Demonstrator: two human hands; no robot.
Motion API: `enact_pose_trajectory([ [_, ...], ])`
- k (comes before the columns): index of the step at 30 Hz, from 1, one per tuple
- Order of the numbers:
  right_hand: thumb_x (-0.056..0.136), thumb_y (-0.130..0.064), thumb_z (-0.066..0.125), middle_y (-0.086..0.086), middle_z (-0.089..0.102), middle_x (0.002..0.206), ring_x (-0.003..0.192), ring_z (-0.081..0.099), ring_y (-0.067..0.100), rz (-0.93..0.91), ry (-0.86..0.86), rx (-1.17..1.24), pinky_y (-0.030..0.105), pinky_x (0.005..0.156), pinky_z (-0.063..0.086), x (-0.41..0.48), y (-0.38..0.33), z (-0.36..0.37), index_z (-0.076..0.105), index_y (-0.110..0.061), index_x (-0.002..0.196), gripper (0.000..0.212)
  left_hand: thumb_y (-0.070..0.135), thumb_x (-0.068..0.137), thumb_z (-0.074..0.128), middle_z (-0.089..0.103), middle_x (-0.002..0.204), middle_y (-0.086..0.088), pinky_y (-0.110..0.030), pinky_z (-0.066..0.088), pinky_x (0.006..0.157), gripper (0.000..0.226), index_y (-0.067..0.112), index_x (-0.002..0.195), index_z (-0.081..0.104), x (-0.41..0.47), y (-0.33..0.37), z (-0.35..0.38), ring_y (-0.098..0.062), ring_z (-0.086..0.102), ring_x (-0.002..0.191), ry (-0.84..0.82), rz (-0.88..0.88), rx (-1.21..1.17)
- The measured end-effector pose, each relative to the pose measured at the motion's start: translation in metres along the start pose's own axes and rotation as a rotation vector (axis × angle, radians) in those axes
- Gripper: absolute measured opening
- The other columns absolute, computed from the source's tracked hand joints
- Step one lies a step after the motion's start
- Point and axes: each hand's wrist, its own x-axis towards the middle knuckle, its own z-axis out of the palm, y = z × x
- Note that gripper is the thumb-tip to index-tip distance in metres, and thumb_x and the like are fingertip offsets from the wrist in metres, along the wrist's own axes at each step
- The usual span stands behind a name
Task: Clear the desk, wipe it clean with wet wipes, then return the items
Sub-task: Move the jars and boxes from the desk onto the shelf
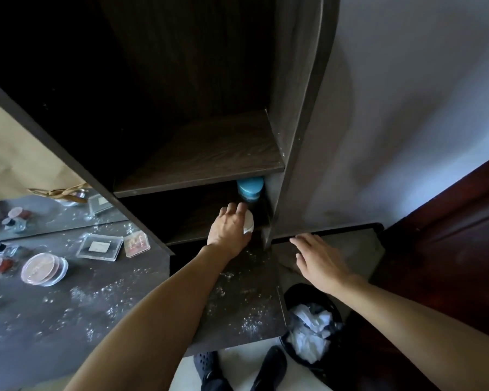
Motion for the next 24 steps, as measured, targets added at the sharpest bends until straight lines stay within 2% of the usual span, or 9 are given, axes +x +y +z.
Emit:
enact_pose_trajectory([
  [6, 0.074, -0.014, 0.069, 0.0, 0.065, 0.1, 0.086, 0.065, 0.022, 0.054, 0.051, 0.049, 0.033, 0.059, 0.054, -0.019, 0.021, 0.012, 0.066, -0.015, 0.1, 0.027, 0.009, 0.081, 0.067, 0.045, 0.125, -0.016, -0.042, 0.046, 0.093, 0.06, 0.01, 0.132, 0.034, 0.018, 0.011, 0.011, -0.033, 0.05, 0.112, 0.034, 0.012, -0.108],
  [9, 0.069, -0.012, 0.074, -0.002, 0.066, 0.095, 0.081, 0.066, 0.02, 0.065, 0.048, 0.039, 0.029, 0.057, 0.051, -0.025, 0.019, 0.014, 0.068, -0.016, 0.092, 0.025, 0.008, 0.081, 0.066, 0.045, 0.124, -0.015, -0.043, 0.048, 0.089, 0.061, 0.013, 0.134, 0.036, 0.02, 0.01, 0.009, -0.036, 0.053, 0.108, 0.029, 0.018, -0.102],
  [12, 0.076, -0.017, 0.067, -0.002, 0.064, 0.101, 0.089, 0.064, 0.02, 0.061, 0.011, 0.055, 0.035, 0.061, 0.054, -0.021, 0.011, 0.015, 0.066, -0.017, 0.097, 0.021, 0.01, 0.081, 0.067, 0.043, 0.127, -0.012, -0.04, 0.048, 0.087, 0.058, 0.014, 0.132, 0.04, 0.01, 0.003, 0.001, -0.033, 0.052, 0.11, 0.048, 0.02, -0.088],
  [14, 0.082, -0.021, 0.059, -0.003, 0.061, 0.107, 0.097, 0.061, 0.02, 0.036, -0.016, 0.062, 0.04, 0.066, 0.054, -0.013, -0.004, 0.011, 0.063, -0.018, 0.104, 0.023, 0.015, 0.084, 0.064, 0.045, 0.124, -0.01, -0.04, 0.05, 0.084, 0.047, 0.013, 0.128, 0.046, -0.008, -0.008, -0.007, -0.03, 0.051, 0.109, 0.098, 0.026, -0.082],
  [16, 0.085, -0.023, 0.056, -0.004, 0.06, 0.112, 0.102, 0.059, 0.019, -0.029, -0.027, 0.039, 0.038, 0.07, 0.054, -0.002, -0.026, 0.008, 0.062, -0.019, 0.11, 0.025, 0.018, 0.086, 0.058, 0.051, 0.119, -0.009, -0.04, 0.05, 0.081, 0.035, 0.013, 0.121, 0.053, -0.034, -0.023, -0.016, -0.028, 0.055, 0.106, 0.134, 0.003, -0.068],
  [20, 0.083, -0.02, 0.062, -0.001, 0.063, 0.109, 0.096, 0.064, 0.02, -0.182, -0.019, 0.073, 0.034, 0.068, 0.054, 0.021, -0.082, 0.009, 0.066, -0.016, 0.11, 0.027, 0.021, 0.088, 0.051, 0.06, 0.114, -0.006, -0.037, 0.049, 0.079, 0.027, 0.015, 0.113, 0.058, -0.096, -0.068, -0.03, -0.03, 0.061, 0.099, 0.11, -0.145, -0.005],
  [24, 0.092, -0.025, 0.051, -0.006, 0.055, 0.123, 0.112, 0.053, 0.016, -0.324, -0.094, 0.121, 0.037, 0.081, 0.051, 0.04, -0.15, 0.013, 0.057, -0.018, 0.123, 0.032, 0.021, 0.087, 0.05, 0.062, 0.108, -0.006, -0.036, 0.047, 0.076, 0.024, 0.015, 0.109, 0.058, -0.156, -0.125, -0.043, -0.033, 0.061, 0.096, 0.098, -0.291, 0.032],
])
